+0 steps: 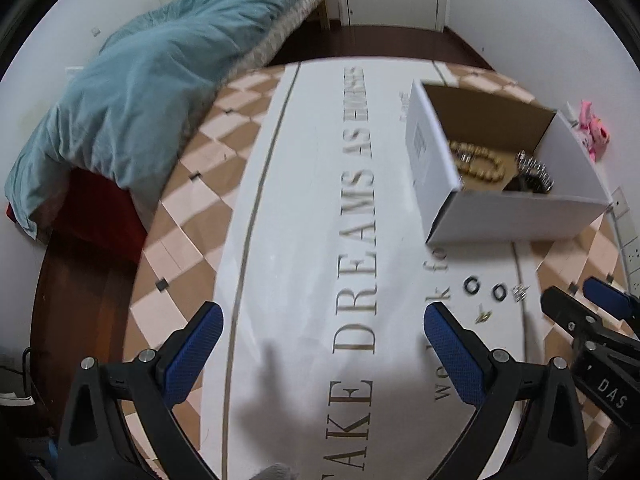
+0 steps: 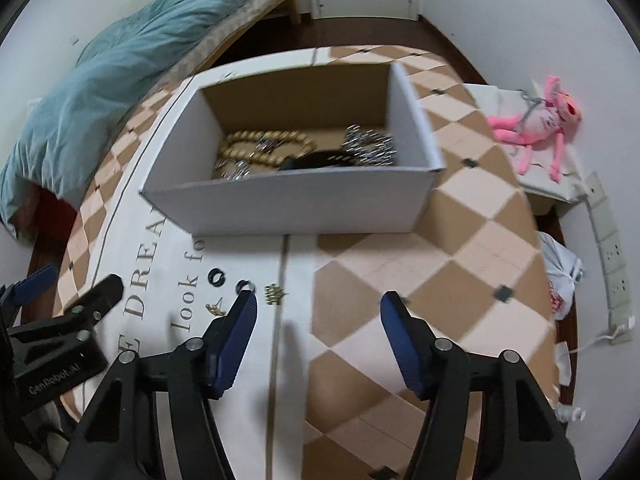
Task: Organize jewelry
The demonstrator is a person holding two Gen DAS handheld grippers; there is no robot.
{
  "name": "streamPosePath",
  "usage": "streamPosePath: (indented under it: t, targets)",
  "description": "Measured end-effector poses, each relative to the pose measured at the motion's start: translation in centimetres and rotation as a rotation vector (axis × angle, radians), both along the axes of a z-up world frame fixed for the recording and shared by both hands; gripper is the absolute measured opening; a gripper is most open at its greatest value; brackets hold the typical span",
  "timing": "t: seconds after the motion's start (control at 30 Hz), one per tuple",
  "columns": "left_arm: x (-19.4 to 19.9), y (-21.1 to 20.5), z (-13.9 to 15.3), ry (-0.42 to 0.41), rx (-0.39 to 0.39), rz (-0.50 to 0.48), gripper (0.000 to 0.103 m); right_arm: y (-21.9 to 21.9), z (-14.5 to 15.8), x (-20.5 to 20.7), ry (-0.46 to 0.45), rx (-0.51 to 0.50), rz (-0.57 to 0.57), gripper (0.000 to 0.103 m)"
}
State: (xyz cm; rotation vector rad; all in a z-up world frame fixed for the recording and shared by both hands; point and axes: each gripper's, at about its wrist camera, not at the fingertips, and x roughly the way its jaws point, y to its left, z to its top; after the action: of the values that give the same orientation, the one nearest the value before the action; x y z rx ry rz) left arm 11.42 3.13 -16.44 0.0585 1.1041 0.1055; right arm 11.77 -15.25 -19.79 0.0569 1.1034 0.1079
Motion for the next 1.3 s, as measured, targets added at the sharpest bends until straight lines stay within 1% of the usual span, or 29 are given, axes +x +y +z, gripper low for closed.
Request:
streamPosePath:
  t: [0.13,0.23,0.3,0.37,0.4,0.43,0.47,0.5,0.53,0.6,0.7,0.8,1.0,1.13,1.17,1.23,1.27,1.3]
  targets:
    - [0.1,0.3,-1.0,0.023,-0.013,0.003,0.103,1.7,-1.1,0.3,-0.007,-0.013,0.044,0.060]
    - [0.3,0.5,-1.4,0.030,-0.017,0.006,0.103,2.6,-1.6,0.5,-0.006,-0.020,0.064,0.052]
    - [0.3,0.7,-1.5,0.032,-0.017,0.007,0.103,3.0,-2.0,0.6,0.000,-0.025,0.078,0.040]
    - [0.3,0.8,-1.6,0.034,-0.019,0.007,0.103,3.4,-2.2,0.6,-0.003,-0.039,0.088,0.035]
    - [0.2,0.8,-1.6,0.036,-0.019,0.006,0.103,3.5,-2.1,0.6,-0.009,-0.046,0.093,0.027]
    - [0.2,0.8,-1.6,0.036,-0.018,0.005,0.103,3.7,-2.2,0.5,-0.015,-0.052,0.101,0.022]
    - [0.2,0.8,-1.7,0.037,-0.016,0.003,0.103,3.7,-2.2,0.5,-0.016,-0.052,0.104,0.013]
    - [0.3,0.9,-1.7,0.038,-0.017,0.002,0.103,3.8,-2.2,0.5,-0.018,-0.057,0.107,0.008]
    - [0.3,0.9,-1.8,0.039,-0.017,-0.001,0.103,3.8,-2.2,0.5,-0.021,-0.057,0.111,0.008]
    - [0.2,0.7,-1.8,0.040,-0.016,-0.006,0.103,3.9,-2.1,0.5,-0.031,-0.056,0.118,0.004]
    - [0.0,0.2,-1.7,0.037,-0.024,-0.017,0.103,3.6,-1.8,0.3,-0.044,-0.055,0.117,0.004]
    - [-0.4,-0.6,-1.4,0.027,-0.047,-0.031,0.102,2.4,-1.1,-0.2,-0.052,-0.037,0.095,0.004]
    - [-0.6,-3.2,-1.7,0.032,-0.148,-0.060,0.102,-1.0,0.2,-1.1,-0.063,-0.019,0.017,0.004]
    - [-0.7,-5.3,-1.8,0.018,-0.169,-0.108,0.101,-3.2,0.4,-1.6,-0.060,-0.018,-0.033,0.004]
    - [-0.7,-5.8,-1.7,0.009,-0.166,-0.121,0.098,-3.6,0.4,-1.7,-0.058,-0.017,-0.042,0.004]
    - [-0.8,-6.8,-1.6,-0.006,-0.145,-0.146,0.085,-4.4,0.3,-1.9,-0.054,-0.019,-0.060,0.004]
    - [-0.8,-7.2,-1.6,-0.007,-0.137,-0.156,0.082,-4.6,0.2,-2.0,-0.053,-0.018,-0.064,0.004]
    - [-0.7,-7.4,-1.6,-0.007,-0.132,-0.163,0.073,-4.8,0.1,-2.1,-0.051,-0.017,-0.069,0.004]
